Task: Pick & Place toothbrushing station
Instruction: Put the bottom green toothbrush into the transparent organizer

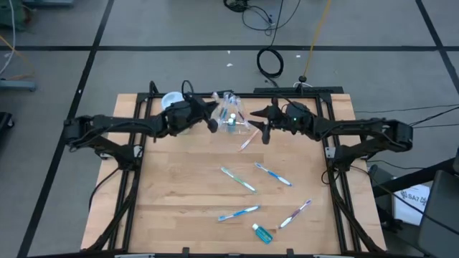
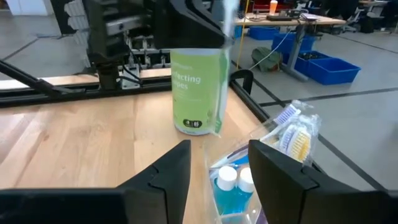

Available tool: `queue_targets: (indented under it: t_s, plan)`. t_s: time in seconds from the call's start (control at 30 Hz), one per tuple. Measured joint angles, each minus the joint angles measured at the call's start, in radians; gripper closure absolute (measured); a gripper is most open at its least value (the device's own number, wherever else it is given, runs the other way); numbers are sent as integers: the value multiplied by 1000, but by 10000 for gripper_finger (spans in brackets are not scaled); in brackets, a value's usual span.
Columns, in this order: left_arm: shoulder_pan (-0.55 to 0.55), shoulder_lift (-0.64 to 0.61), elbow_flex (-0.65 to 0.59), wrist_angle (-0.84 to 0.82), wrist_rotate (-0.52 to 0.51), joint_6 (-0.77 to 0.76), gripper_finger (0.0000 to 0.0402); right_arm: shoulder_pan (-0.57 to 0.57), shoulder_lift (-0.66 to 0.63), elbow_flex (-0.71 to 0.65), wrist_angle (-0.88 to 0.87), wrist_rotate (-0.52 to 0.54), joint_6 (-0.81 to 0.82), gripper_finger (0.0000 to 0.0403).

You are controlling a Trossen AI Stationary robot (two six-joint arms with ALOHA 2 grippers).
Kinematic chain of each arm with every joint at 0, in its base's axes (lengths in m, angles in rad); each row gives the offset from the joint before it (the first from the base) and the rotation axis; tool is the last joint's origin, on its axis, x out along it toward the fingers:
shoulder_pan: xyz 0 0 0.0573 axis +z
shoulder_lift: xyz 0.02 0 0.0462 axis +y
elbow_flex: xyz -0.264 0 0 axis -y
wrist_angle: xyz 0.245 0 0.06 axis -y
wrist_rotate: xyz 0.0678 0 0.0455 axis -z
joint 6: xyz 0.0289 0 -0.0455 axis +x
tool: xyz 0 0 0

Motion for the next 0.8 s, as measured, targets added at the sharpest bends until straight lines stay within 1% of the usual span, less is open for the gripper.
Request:
queue_targets:
  t_s: [0.1,0.27,0.43,0.57,0.7,0.8]
  plan:
    - [12,55,-1,28,-8,-21,392,0,4,-1,-6,0,-5,251]
    - [21,129,0,97,-5,-28,396,0,3,-1,-4,0,-5,250]
    - [17,181,0,97,-49,-37,391,0,3,-1,-3,0,-5,252]
    - [17,216,0,77,-51,-77,396,0,3,-1,-3,0,-5,250]
    - [18,248,0,78,-51,-89,380,0,3,-1,-3,0,-5,251]
    - [18,264,0,69,-45,-100,378,0,3,-1,-3,0,-5,252]
